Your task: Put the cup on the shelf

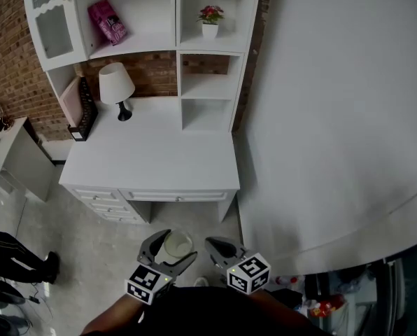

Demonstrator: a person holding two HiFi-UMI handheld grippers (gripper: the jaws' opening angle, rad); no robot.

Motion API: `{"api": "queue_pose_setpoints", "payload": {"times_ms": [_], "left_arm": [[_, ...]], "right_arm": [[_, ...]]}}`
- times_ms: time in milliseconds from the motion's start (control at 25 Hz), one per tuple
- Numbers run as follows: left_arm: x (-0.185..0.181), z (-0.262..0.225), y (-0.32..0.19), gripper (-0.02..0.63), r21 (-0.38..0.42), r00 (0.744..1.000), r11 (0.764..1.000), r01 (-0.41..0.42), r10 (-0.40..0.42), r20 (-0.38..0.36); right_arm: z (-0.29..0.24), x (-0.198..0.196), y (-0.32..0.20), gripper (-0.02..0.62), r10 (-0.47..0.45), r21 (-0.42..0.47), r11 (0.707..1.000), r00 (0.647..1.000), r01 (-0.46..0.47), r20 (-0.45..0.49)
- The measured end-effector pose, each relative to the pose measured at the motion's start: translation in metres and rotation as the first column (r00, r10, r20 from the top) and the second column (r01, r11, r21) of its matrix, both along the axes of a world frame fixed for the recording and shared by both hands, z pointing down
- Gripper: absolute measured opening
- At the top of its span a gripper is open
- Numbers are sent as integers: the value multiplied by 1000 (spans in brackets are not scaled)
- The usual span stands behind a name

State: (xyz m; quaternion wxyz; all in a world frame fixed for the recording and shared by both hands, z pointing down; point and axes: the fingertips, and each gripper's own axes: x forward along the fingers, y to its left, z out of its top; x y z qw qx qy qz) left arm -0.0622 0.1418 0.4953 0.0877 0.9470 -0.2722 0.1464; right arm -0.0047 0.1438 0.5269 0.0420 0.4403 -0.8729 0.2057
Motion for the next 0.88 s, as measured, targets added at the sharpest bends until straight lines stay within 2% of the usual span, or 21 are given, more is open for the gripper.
{"api": "queue_pose_setpoints", "payload": {"times_ms": [600,880], "left_arm": [[30,9,-47,383,-26,999,999,-32,33,11],[42,17,-92,383,-29,999,998,-51,50,-3]], "right_arm": [[9,31,-45,5,26,-30,999,999,-25,33],[19,48,-84,5,57,-41,998,998,-57,10]]}}
